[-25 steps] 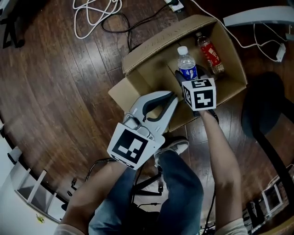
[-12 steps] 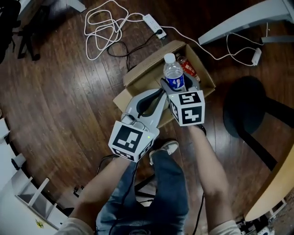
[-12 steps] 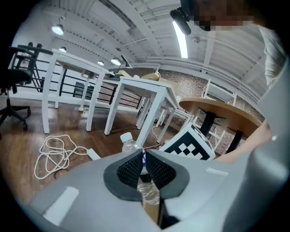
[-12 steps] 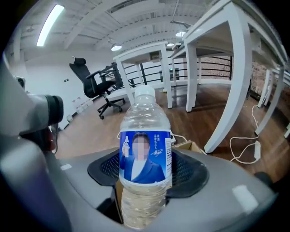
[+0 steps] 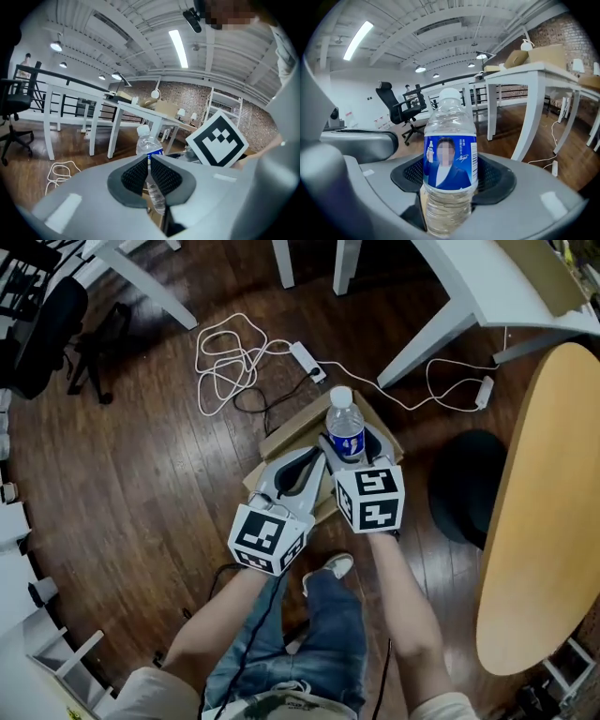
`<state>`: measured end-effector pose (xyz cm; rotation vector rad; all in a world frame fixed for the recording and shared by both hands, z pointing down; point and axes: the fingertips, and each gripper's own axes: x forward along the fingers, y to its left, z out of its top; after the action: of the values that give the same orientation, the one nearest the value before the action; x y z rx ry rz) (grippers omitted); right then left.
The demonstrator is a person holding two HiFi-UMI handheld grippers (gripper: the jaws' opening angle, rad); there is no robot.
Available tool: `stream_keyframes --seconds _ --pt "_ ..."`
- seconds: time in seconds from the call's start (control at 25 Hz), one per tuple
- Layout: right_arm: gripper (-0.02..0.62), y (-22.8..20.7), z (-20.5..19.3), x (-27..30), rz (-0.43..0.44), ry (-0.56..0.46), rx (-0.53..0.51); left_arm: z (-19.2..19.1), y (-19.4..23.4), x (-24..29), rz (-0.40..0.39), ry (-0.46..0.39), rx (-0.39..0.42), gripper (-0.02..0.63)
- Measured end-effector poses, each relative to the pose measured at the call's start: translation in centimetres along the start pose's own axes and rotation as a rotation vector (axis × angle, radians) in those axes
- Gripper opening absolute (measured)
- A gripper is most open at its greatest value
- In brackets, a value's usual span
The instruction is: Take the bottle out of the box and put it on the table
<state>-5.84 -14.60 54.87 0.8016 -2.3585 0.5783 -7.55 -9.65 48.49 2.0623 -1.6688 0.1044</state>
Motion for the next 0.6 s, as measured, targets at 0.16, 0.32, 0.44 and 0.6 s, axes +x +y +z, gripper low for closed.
stream_keyframes --seconds 0.16,0.32,0.44,0.6 --pt "0.29 1.0 5.0 -5.0 -0.026 -0.07 -0.02 6.0 -2.6 -1.3 -0.022 -0.064 0.035 -0.002" --pt "0.29 2.0 9.3 -9.9 -0.05 -0.144 -0.049 11.2 -5.1 -3.5 -0.038 -0.13 0.069 -0.002" --pt "0.29 2.8 12.2 -13.9 -0.076 -0.197 -0.056 14.3 -6.8 -5.5 -0.039 -0.171 0.079 -0.002" --pt "0.291 4.2 16.1 -18.3 -0.11 -0.269 -0.081 18.1 -7.8 -7.8 -0.038 -0.219 0.079 -0.002"
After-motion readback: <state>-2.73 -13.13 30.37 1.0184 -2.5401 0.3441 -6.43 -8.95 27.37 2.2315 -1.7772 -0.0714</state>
